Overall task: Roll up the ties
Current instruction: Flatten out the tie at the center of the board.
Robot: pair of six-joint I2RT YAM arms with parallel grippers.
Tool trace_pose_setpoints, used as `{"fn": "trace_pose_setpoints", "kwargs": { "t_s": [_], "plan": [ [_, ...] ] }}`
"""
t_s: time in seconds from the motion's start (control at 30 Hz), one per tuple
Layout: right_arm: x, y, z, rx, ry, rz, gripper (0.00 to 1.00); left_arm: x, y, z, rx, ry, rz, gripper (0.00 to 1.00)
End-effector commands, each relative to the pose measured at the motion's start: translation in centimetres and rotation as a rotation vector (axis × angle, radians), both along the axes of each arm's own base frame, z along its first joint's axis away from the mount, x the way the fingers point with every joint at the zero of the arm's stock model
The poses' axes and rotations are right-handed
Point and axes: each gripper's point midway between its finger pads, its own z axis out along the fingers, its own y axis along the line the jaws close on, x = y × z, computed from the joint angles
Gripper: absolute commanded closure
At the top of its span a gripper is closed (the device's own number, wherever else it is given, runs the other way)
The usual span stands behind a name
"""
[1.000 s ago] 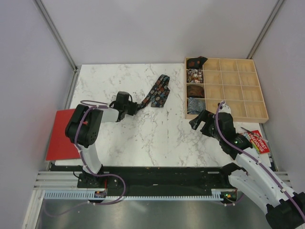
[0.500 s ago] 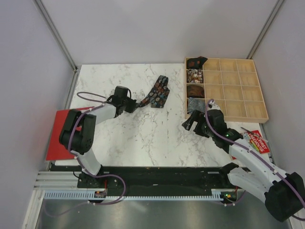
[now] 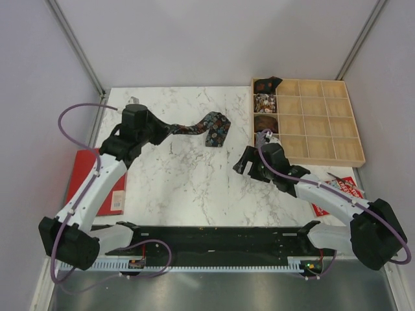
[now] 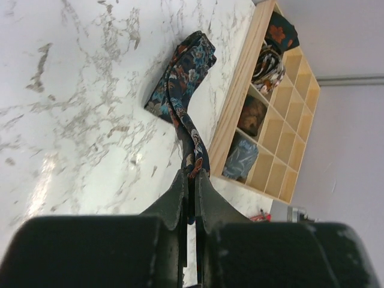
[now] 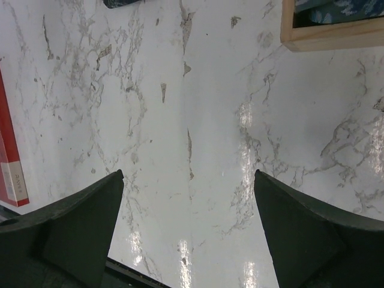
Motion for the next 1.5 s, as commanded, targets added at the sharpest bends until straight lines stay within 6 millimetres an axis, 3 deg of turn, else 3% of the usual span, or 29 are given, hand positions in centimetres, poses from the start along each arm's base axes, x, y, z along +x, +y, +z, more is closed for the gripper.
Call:
{"fn": "trace_pose_setpoints", "kwargs": {
  "t_s": [0.0, 0.1, 0.13, 0.2, 0.47, 0.67, 0.83, 0.97, 1.1, 1.13, 1.17, 1.27, 1.47],
  "plan": [
    [2.8, 1.3, 3.2, 0.046, -0.093, -0.036, 0.02, -5.6, 2.6, 1.0, 0.144, 0.027, -0.064, 0.98],
    [3.4, 1.6, 3.5, 0.048, -0.099, -0.038, 0.02, -8.9, 3.8, 2.5, 0.167, -0.006, -0.082, 0.98],
    [3.4, 1.7, 3.6, 0.049, -0.102, -0.036, 0.02, -10.3, 4.3, 1.9, 0.187, 0.029, -0.093, 0.98],
    [3.7, 1.9, 3.6, 0.048, -0.099, -0.037, 0.02, -12.4, 4.8, 2.7, 0.185, 0.021, -0.106, 0.98],
    [4.0, 2.9, 3.7, 0.065, -0.091, -0.036, 0.02, -20.6, 6.4, 0.2, 0.186, 0.171, -0.176, 0.98],
    [3.2, 4.9, 2.6, 0.091, -0.053, -0.007, 0.02, -24.4, 7.0, -1.1, 0.171, 0.236, -0.197, 0.98],
    [2.5, 7.2, 1.5, 0.122, -0.008, 0.03, 0.02, -25.6, 7.4, -2.3, 0.175, 0.265, -0.202, 0.98],
    [3.3, 9.5, 0.5, 0.126, 0.0, 0.053, 0.02, -25.9, 7.5, -3.8, 0.185, 0.299, -0.201, 0.98],
    [4.1, 11.5, -1.0, 0.127, 0.035, 0.076, 0.02, -25.6, 7.9, -4.0, 0.199, 0.294, -0.179, 0.98],
    [4.1, 11.9, -2.2, 0.118, 0.059, 0.082, 0.02, -25.5, 8.0, -4.0, 0.205, 0.291, -0.174, 0.98],
    [4.5, 12.5, -1.9, 0.13, 0.058, 0.084, 0.03, -25.4, 8.3, -4.1, 0.219, 0.293, -0.162, 0.98],
    [5.2, 14.4, -2.5, 0.151, 0.066, 0.11, 0.15, -25.0, 8.7, -4.2, 0.246, 0.294, -0.15, 0.98],
    [6.1, 15.6, -6.0, 0.072, 0.148, 0.097, 0.16, -24.4, 8.7, -4.7, 0.263, 0.309, -0.15, 0.98]
  ]
}}
